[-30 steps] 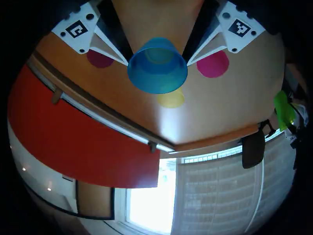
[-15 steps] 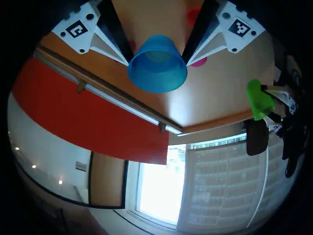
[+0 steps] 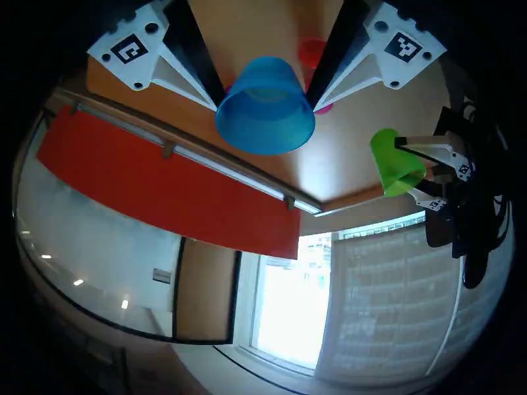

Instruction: Pour water

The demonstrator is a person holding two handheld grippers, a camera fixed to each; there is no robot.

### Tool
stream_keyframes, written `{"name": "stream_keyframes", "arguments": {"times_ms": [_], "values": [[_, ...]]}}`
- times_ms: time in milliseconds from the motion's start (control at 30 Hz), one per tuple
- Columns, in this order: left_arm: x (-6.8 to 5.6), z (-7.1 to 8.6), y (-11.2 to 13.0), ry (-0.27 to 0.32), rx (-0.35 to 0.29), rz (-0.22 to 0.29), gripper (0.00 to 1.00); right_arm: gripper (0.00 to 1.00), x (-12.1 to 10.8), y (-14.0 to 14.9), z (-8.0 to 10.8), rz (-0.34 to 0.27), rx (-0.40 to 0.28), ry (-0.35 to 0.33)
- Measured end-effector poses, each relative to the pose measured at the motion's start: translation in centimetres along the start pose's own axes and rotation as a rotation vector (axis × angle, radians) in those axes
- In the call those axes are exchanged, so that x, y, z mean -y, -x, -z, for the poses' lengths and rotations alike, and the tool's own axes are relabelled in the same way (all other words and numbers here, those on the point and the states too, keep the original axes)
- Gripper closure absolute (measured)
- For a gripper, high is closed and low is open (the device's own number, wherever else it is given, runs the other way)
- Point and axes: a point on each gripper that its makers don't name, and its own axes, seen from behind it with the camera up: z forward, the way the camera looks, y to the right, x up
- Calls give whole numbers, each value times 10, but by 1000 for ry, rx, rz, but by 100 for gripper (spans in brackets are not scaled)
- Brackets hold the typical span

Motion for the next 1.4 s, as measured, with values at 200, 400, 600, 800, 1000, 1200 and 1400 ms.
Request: {"name": "stream_keyframes", "arguments": {"times_ms": [200, 400, 600, 800, 1000, 1200, 1400], "values": [[-13, 4, -20, 49, -40, -17, 19, 12, 12, -5, 28, -14, -7, 37], [-26, 11, -34, 92, -73, -27, 19, 12, 30, -13, 47, -28, -25, 51], [-40, 23, -45, 130, -100, -40, 19, 12, 47, -23, 63, -23, -41, 53], [-54, 34, -50, 166, -120, -34, 19, 12, 61, -28, 76, -2, -41, 55], [-61, 43, -50, 186, -129, -26, 19, 12, 74, -35, 85, 15, -51, 56], [-65, 49, -48, 198, -127, -25, 19, 12, 83, -44, 87, 27, -65, 50], [-67, 52, -45, 204, -121, -21, 19, 12, 90, -56, 85, 48, -85, 35]]}}
